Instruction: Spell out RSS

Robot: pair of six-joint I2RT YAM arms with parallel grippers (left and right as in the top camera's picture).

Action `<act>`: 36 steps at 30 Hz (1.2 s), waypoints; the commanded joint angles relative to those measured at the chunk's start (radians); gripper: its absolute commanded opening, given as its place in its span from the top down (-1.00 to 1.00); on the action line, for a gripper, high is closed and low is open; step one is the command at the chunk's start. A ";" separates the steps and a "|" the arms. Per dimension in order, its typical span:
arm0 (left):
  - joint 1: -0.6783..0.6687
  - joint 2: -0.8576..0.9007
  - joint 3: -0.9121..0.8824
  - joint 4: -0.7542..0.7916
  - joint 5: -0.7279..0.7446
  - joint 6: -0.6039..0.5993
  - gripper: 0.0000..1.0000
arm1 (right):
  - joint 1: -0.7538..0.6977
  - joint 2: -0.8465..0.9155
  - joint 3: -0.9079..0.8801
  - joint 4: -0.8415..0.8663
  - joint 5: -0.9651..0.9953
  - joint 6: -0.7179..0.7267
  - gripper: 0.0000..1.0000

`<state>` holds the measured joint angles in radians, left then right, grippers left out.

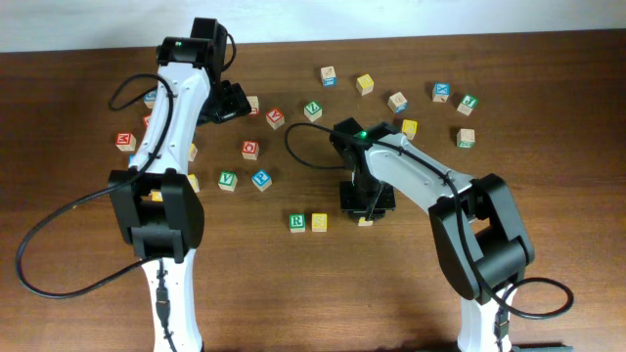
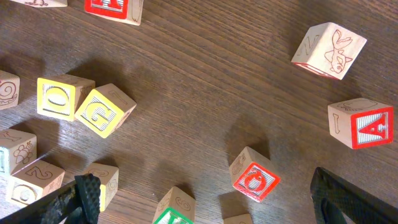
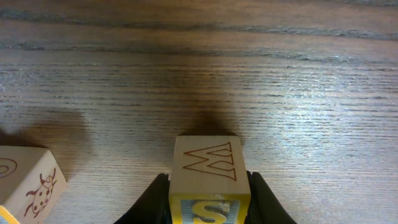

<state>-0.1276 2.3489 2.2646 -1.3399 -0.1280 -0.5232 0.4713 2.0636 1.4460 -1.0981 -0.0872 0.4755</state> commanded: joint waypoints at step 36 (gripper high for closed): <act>0.003 -0.004 0.013 0.016 0.117 0.013 -0.98 | -0.501 0.003 0.555 -0.378 0.027 -0.258 -0.97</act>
<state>-0.1276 2.3489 2.2646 -1.2995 -0.1089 -0.5236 -0.0349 2.0769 1.9900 -1.4868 -0.0463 0.2241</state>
